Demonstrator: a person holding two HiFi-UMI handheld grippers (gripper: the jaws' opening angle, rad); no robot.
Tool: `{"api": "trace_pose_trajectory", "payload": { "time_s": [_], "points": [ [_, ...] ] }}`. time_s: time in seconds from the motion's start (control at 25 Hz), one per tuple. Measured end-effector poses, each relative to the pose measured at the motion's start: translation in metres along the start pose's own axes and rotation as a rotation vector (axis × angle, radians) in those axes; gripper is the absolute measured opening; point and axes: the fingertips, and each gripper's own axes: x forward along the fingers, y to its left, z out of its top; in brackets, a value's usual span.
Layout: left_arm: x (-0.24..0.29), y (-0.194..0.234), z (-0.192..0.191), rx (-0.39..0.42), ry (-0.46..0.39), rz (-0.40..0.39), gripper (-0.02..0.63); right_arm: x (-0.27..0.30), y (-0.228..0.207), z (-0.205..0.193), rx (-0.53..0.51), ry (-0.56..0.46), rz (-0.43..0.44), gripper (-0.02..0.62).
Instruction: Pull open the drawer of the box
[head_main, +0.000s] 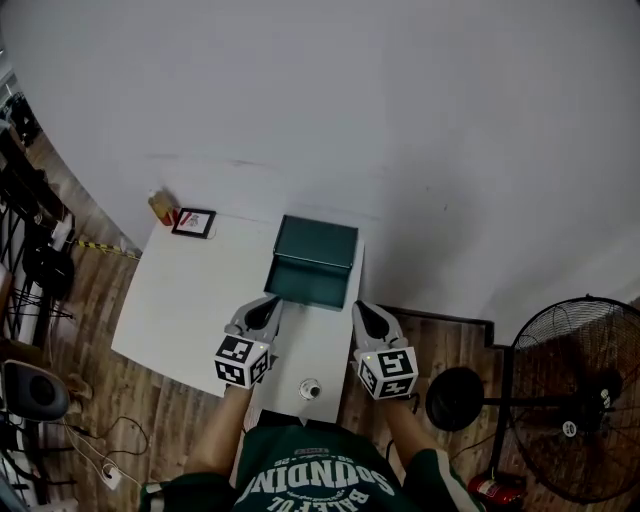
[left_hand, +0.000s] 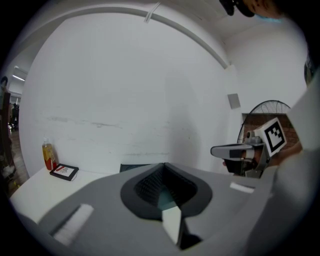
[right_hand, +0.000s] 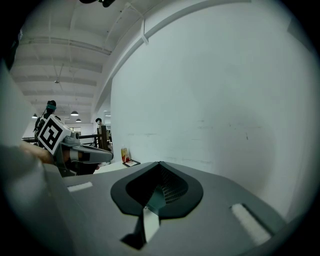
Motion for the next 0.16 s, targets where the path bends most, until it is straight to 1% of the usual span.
{"api": "trace_pose_trajectory", "payload": {
  "time_s": [0.16],
  "points": [
    [0.0054, 0.002, -0.0038, -0.012, 0.014, -0.004, 0.052, 0.0046, 0.0014, -0.0008, -0.001, 0.001, 0.014, 0.0]
  ]
}}
